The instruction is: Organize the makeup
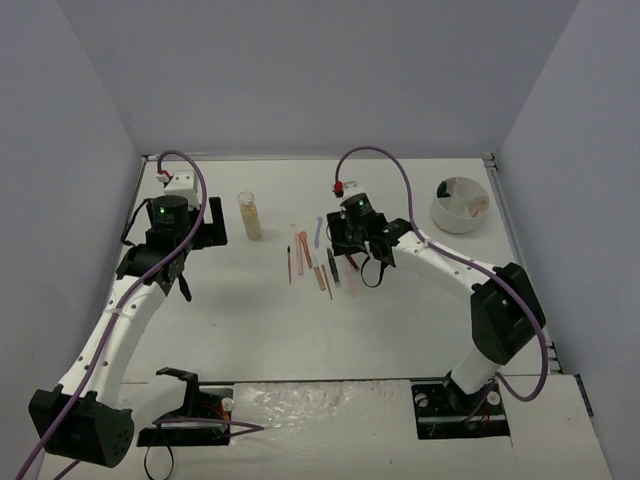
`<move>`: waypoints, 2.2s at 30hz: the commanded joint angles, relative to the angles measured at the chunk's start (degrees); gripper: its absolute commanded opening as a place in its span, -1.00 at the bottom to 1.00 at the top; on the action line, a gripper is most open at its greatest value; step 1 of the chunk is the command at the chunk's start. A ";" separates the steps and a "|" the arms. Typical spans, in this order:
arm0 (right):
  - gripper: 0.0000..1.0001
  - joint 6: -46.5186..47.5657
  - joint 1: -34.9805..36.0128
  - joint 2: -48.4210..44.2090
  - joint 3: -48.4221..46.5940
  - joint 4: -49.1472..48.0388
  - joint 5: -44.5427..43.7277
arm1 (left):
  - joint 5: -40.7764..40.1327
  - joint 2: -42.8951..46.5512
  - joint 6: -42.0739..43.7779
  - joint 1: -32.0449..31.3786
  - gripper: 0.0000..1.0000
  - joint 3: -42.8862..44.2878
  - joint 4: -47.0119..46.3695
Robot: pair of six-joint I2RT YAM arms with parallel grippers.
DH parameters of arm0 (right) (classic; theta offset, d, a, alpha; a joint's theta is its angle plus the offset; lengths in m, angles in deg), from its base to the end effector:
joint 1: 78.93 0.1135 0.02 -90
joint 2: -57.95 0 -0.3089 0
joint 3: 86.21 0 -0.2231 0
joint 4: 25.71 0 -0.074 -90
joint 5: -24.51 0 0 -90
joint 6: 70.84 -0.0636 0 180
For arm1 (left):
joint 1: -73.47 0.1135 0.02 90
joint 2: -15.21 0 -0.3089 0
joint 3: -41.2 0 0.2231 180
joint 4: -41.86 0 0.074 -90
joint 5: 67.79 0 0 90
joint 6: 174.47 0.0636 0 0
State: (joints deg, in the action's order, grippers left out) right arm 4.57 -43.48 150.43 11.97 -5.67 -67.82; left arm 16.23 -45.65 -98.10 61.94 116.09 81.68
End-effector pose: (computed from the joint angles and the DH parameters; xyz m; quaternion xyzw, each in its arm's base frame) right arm 0.3036 0.2130 0.3106 -0.1474 0.8563 0.1932 0.4557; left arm 0.2067 -0.0354 0.3777 -0.0432 0.8453 -0.0725 0.5276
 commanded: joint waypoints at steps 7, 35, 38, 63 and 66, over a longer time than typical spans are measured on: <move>-0.32 -7.61 9.77 5.05 -1.81 -0.74 -7.76 | 0.69 0.13 -0.14 0.46 0.94 2.59 -1.37; -0.64 -10.56 11.13 17.16 -3.39 -1.98 -10.83 | 1.58 -0.17 -0.35 0.46 0.94 2.68 -1.28; -0.64 -10.73 11.13 17.83 -3.38 -1.98 -11.22 | 1.58 -0.14 -0.35 0.46 0.94 2.68 -1.28; -1.00 -5.52 9.53 5.10 -12.99 -0.71 -13.29 | 1.36 -0.35 -0.39 0.46 0.94 2.68 -1.19; -1.00 -3.69 6.70 0.33 -13.30 -1.72 -16.23 | 1.23 -0.31 -0.40 0.46 0.94 2.68 -1.19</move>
State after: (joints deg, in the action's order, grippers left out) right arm -2.30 -33.34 161.26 2.31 -4.79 -78.69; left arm 17.53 -46.09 -98.16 61.97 116.09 82.14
